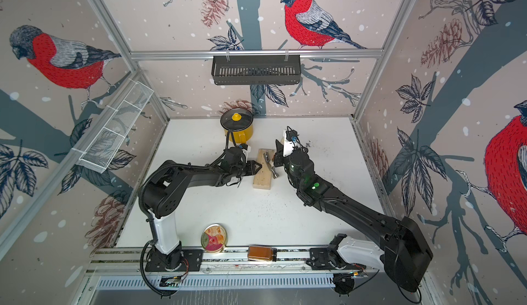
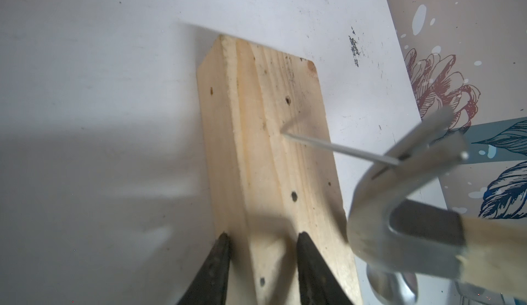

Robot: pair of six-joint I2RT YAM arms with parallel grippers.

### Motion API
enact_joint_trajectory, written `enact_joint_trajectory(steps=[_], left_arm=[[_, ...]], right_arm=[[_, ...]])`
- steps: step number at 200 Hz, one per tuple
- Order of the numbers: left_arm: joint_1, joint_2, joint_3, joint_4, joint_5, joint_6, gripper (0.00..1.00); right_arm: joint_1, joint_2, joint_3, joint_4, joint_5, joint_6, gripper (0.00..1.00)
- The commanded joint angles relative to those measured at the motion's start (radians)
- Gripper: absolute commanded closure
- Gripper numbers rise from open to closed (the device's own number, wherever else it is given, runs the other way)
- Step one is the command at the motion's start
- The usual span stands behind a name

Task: Use a claw hammer to pull out a nail
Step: Remove the nail from the mounting plate.

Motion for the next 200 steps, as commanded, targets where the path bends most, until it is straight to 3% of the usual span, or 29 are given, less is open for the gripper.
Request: enact_joint_trajectory(steps=[1, 123, 200], left_arm=[[-0.007, 0.015, -0.007, -0.169, 0.019, 0.005, 0.61], [-0.007, -0.004, -0.008, -0.169, 0.024, 0.011, 0.61], [-0.007, -0.103, 0.011, -0.218, -0.003, 0.061, 0.59]], right_arm=[[0.002, -0.025, 0.018, 0.105, 0.007, 0.011, 1.0], [0.007, -0.074, 0.12, -0.013, 0.019, -0.002, 1.0], [0.008, -0.094, 0.166, -0.111, -0.004, 0.03, 1.0]])
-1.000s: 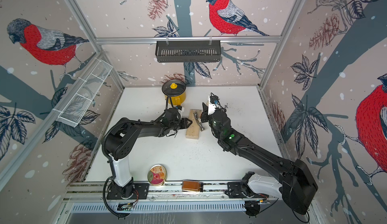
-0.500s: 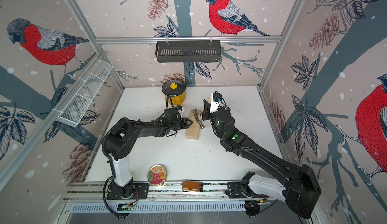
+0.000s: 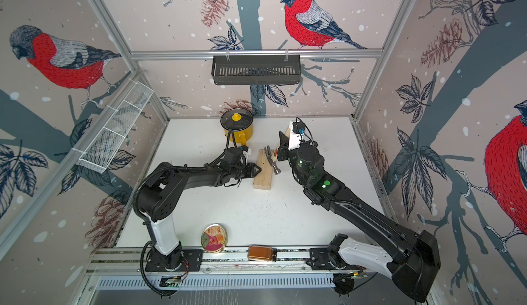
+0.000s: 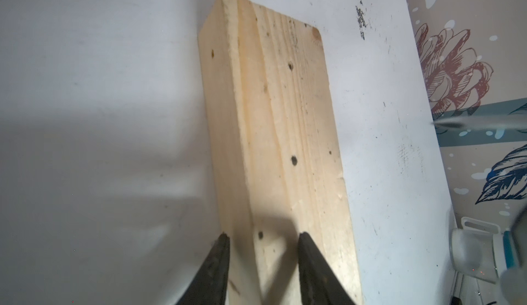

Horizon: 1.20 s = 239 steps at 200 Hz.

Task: Use a claw hammer to pull out a nail
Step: Remove the nail from the mounting plate, then pick up the nail with the hammer.

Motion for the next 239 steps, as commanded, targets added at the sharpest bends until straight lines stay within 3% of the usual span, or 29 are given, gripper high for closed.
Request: enact_joint_trajectory(steps=[1, 114, 161, 202, 239], left_arm=[[-0.001, -0.036, 0.01, -0.08, -0.021, 0.037, 0.59], [-0.001, -0.266, -0.08, -0.12, -0.224, 0.142, 0.57], [0.0, -0.387, -0.182, -0.037, -0.279, 0.153, 0.55], [-0.001, -0.512, -0.272, 0.038, -0.308, 0.178, 0.52], [0.0, -0.57, -0.307, 0.054, -0.316, 0.209, 0.5]], right_arm=[[0.002, -0.013, 0.024, 0.067, -0.012, 0.031, 1.0], [-0.038, 0.027, 0.101, -0.104, -0.035, 0.06, 1.0], [-0.135, 0.052, 0.146, -0.183, -0.225, 0.14, 1.0], [-0.226, 0.1, 0.197, -0.26, -0.471, 0.174, 1.0], [-0.261, 0.147, 0.221, -0.3, -0.561, 0.182, 1.0]])
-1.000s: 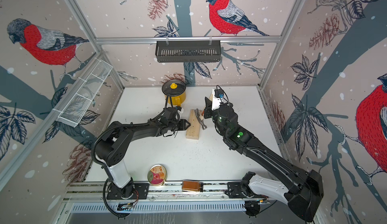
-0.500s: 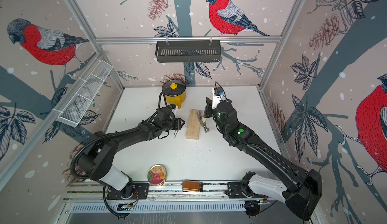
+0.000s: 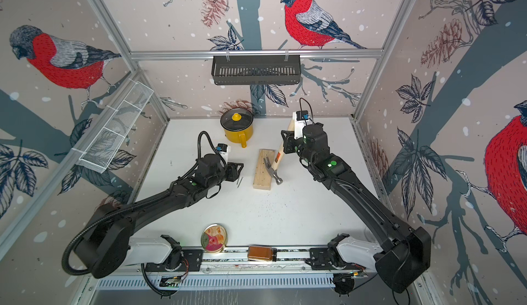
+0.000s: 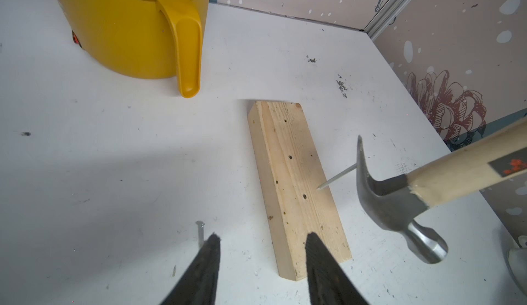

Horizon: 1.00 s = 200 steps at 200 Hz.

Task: Use a claw hammer to pull out a nail
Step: Pick up the nail with the hammer.

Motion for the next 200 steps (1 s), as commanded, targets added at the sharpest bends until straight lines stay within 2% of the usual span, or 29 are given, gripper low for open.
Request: enact_joint_trajectory(steps=[1, 59, 200], left_arm=[[0.001, -0.026, -0.021, 0.056, -0.023, 0.031, 0.5], [-0.002, -0.026, -0.069, 0.113, 0.035, 0.075, 0.5], [-0.111, 0.088, -0.026, 0.125, 0.087, 0.206, 0.58]], right_arm=[[-0.018, 0.015, 0.02, 0.044, -0.129, 0.038, 1.0], [-0.039, 0.044, 0.056, 0.012, -0.235, 0.033, 1.0], [-0.061, 0.045, 0.116, -0.028, -0.322, 0.035, 1.0]])
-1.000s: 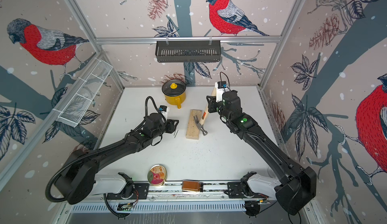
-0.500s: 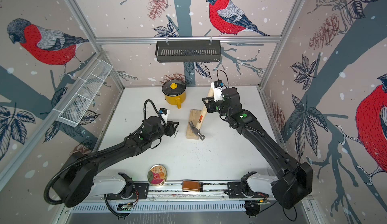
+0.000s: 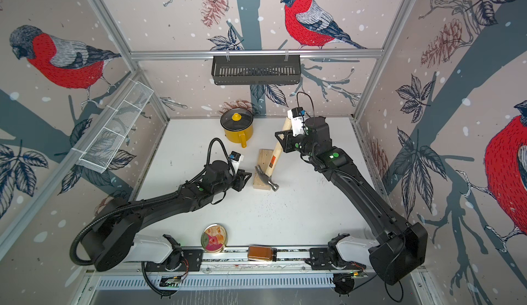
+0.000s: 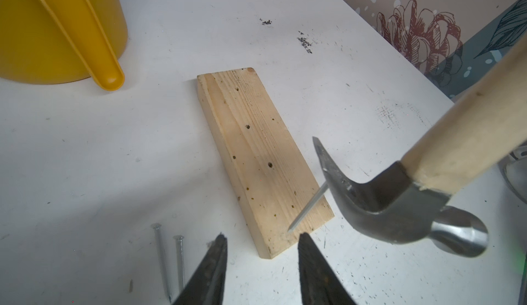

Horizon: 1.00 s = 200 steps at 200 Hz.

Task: Use a claw hammer to pull out a nail
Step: Pick up the nail with the hammer.

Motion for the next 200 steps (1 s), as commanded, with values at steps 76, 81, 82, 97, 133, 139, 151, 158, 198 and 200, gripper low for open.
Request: enact_joint_trajectory(steps=[76, 81, 82, 97, 133, 139, 151, 158, 198, 200], left_arm=[[-0.06, 0.049, 0.039, -0.003, -0.037, 0.102, 0.62], [-0.062, 0.053, 0.042, -0.008, -0.045, 0.103, 0.62], [-0.063, 0.053, 0.042, -0.009, -0.046, 0.103, 0.62], [-0.064, 0.062, 0.05, -0.022, -0.064, 0.106, 0.64], [-0.067, 0.079, 0.062, -0.041, -0.087, 0.111, 0.67], [-0.067, 0.081, 0.063, -0.042, -0.089, 0.111, 0.68], [-0.067, 0.086, 0.064, -0.044, -0.09, 0.112, 0.71], [-0.067, 0.09, 0.068, -0.046, -0.09, 0.113, 0.72], [-0.07, 0.11, 0.084, -0.06, -0.096, 0.117, 0.75], [-0.07, 0.111, 0.085, -0.061, -0.096, 0.117, 0.75]], right_arm=[[-0.001, 0.032, 0.033, 0.072, -0.062, 0.037, 1.0], [0.0, 0.033, 0.032, 0.074, -0.064, 0.036, 1.0], [0.0, 0.032, 0.033, 0.073, -0.064, 0.036, 1.0], [0.0, 0.031, 0.031, 0.077, -0.067, 0.04, 1.0], [0.0, 0.025, 0.03, 0.076, -0.067, 0.037, 1.0], [0.0, 0.025, 0.03, 0.077, -0.067, 0.038, 1.0], [0.0, 0.023, 0.028, 0.077, -0.067, 0.037, 1.0], [0.0, 0.024, 0.027, 0.077, -0.067, 0.038, 1.0], [0.001, 0.019, 0.027, 0.08, -0.071, 0.038, 1.0], [0.0, 0.019, 0.027, 0.079, -0.072, 0.038, 1.0]])
